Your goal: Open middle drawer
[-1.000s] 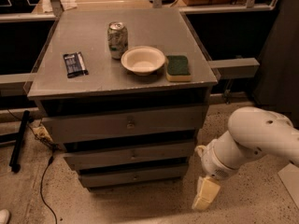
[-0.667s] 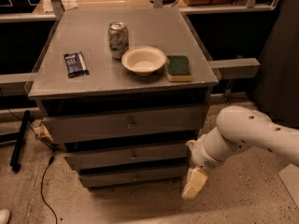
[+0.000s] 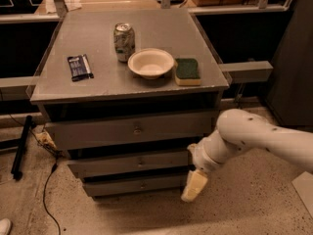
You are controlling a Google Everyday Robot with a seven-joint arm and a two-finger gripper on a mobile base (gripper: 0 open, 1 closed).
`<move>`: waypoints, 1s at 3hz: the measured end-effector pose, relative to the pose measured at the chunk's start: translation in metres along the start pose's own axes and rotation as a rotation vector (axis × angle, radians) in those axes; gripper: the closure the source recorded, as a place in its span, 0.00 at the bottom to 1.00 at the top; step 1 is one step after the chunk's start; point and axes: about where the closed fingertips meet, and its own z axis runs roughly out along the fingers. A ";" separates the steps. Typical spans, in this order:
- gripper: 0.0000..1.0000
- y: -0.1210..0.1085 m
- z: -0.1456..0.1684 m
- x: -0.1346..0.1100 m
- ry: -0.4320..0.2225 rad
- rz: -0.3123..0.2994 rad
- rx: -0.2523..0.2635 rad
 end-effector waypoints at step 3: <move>0.00 0.003 0.064 0.017 -0.061 0.031 -0.028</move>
Offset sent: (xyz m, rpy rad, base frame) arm 0.0710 0.0494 -0.0826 0.0461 0.0941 0.0055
